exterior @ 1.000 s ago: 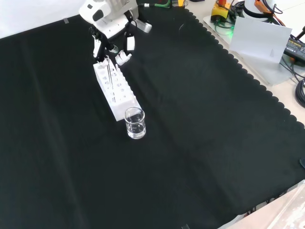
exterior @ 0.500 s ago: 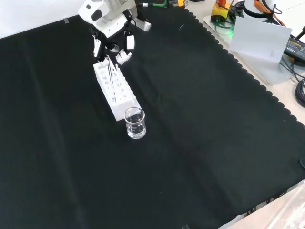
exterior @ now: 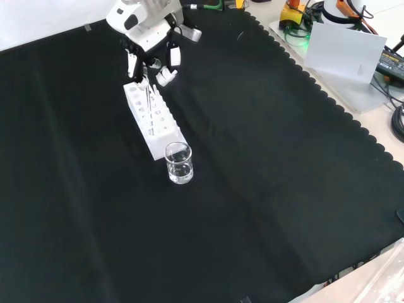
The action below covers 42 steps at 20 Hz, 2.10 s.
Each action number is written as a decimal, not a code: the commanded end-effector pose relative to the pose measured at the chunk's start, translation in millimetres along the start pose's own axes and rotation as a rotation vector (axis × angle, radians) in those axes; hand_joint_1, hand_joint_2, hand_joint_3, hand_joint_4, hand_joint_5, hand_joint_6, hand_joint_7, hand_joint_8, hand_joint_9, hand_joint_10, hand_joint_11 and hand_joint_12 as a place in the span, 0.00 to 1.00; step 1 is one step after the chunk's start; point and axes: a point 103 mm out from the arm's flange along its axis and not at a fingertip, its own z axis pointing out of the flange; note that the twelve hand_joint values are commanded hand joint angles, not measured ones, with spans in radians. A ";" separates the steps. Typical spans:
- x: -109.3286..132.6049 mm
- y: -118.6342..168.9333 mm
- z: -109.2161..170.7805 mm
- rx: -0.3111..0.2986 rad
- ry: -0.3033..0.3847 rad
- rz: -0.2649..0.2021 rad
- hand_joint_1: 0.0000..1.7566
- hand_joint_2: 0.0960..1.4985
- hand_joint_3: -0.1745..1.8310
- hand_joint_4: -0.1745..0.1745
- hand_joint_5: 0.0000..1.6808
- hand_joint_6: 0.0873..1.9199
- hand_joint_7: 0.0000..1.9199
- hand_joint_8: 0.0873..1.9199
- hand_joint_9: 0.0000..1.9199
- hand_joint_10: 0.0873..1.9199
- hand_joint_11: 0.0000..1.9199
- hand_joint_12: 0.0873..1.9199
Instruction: Put the glass rod back on the white test tube rack.
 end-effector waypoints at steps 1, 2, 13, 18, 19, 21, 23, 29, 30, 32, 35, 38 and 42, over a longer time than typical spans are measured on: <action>-3.9 -2.5 -1.9 -0.006 0.004 -0.010 0.77 0.25 0.51 0.00 0.50 0.42 0.57 0.31 0.96 0.16 0.96 0.35; -4.8 -3.3 -1.7 -0.010 0.004 -0.001 0.77 0.25 0.51 0.00 0.50 0.42 0.57 0.31 0.96 0.16 0.96 0.36; -0.1 -9.1 -25.2 -0.037 -0.002 0.006 0.77 0.25 0.52 0.00 0.47 0.44 0.54 0.31 0.96 0.17 0.97 0.38; 0.5 -12.8 -35.1 -0.047 -0.003 0.018 0.78 0.24 0.52 0.00 0.42 0.48 0.49 0.34 0.96 0.17 0.97 0.39; -0.6 -14.4 -37.3 -0.051 -0.002 0.023 0.78 0.24 0.53 0.00 0.41 0.48 0.49 0.35 0.96 0.17 0.97 0.39; -3.0 -17.7 -41.5 -0.055 -0.003 0.029 0.78 0.24 0.53 0.00 0.41 0.48 0.48 0.35 0.96 0.17 0.97 0.40; 5.2 -15.4 -45.1 -0.042 -0.023 0.024 0.78 0.24 0.53 0.00 0.42 0.48 0.48 0.35 0.96 0.18 0.97 0.40; -1.5 -34.5 -60.2 -0.109 -0.002 0.020 0.73 0.34 0.46 0.00 0.55 0.44 0.54 0.34 0.97 0.18 0.99 0.38; -2.0 -37.2 -61.1 -0.117 -0.007 0.019 0.71 0.42 0.39 0.00 0.61 0.41 0.56 0.33 0.97 0.18 0.99 0.38; -0.2 -40.8 -62.4 -0.123 -0.016 0.022 0.72 0.51 0.29 0.35 0.66 0.38 0.63 0.30 0.98 0.17 0.99 0.39; 4.4 -44.7 -66.0 -0.120 -0.027 0.026 0.72 0.51 0.28 0.53 0.69 0.37 0.66 0.28 0.98 0.17 0.99 0.40; 7.3 -48.5 -69.2 -0.132 -0.030 0.025 0.73 0.50 0.30 0.53 0.69 0.37 0.67 0.27 0.99 0.17 0.99 0.40; 8.8 -51.5 -76.4 -0.128 -0.034 0.029 0.73 0.48 0.33 0.53 0.69 0.37 0.68 0.28 0.99 0.17 0.99 0.41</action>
